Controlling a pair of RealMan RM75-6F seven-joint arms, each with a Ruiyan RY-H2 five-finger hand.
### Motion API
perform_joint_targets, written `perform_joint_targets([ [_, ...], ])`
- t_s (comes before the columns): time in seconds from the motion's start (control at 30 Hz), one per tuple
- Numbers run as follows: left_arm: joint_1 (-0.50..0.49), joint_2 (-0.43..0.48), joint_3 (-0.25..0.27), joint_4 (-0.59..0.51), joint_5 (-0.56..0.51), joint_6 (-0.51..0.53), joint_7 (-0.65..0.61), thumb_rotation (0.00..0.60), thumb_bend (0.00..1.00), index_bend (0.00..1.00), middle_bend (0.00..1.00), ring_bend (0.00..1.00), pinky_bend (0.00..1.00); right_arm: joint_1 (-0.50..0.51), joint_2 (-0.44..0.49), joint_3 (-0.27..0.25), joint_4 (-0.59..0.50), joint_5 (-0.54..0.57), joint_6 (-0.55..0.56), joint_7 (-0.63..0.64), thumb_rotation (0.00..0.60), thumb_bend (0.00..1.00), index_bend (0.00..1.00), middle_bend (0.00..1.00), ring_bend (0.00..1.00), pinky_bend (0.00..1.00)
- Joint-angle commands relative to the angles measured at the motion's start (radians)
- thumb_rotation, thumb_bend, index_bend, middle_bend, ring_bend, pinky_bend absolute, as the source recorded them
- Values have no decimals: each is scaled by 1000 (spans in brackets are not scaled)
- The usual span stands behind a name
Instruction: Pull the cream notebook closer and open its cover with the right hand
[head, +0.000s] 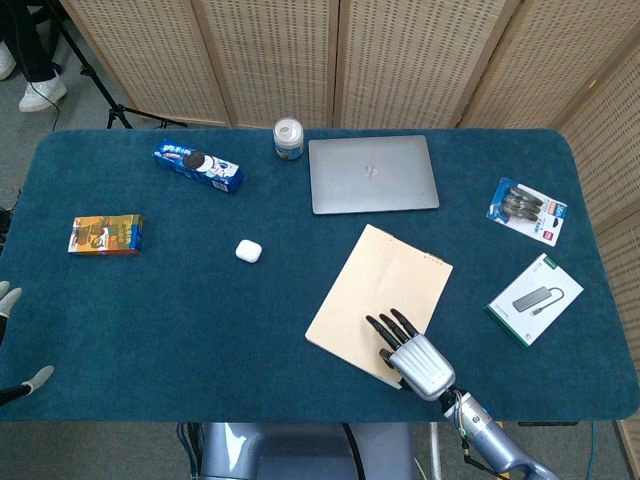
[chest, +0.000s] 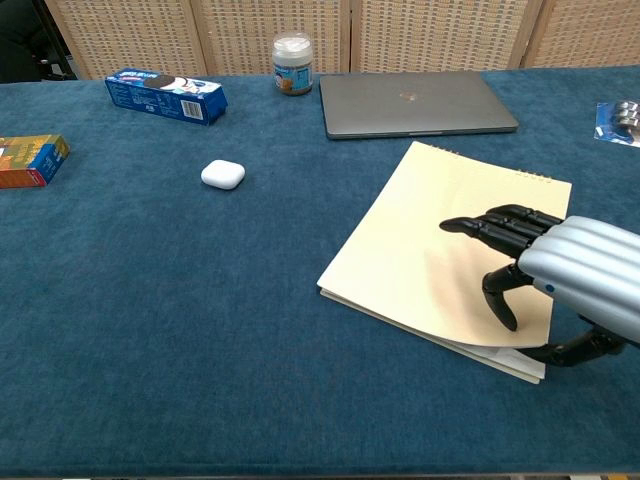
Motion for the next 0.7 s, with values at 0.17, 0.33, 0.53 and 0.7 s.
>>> perform_joint_targets([
  [0.17,-1,-1,0,0,-3,-3,2,600,0,0,0,0,0,18,35,-14,-19,-28,-2,0,600,569,679,0,0,0],
  [0.33,-4,-3,1,-3,-4,-10,11,600,0,0,0,0,0,44,84,-43,-50,-80,-5,24,600,580,682,0,0,0],
  [0.53,-5,-4,4,-5,-1,-14,14,600,0,0,0,0,0,114,144,-127,4,-280,64,151,600,596,682,0,0,0],
  [0.7,-6,-8,5,-7,1,-17,25,600,0,0,0,0,0,136,173,-163,21,-371,121,172,600,604,682,0,0,0],
])
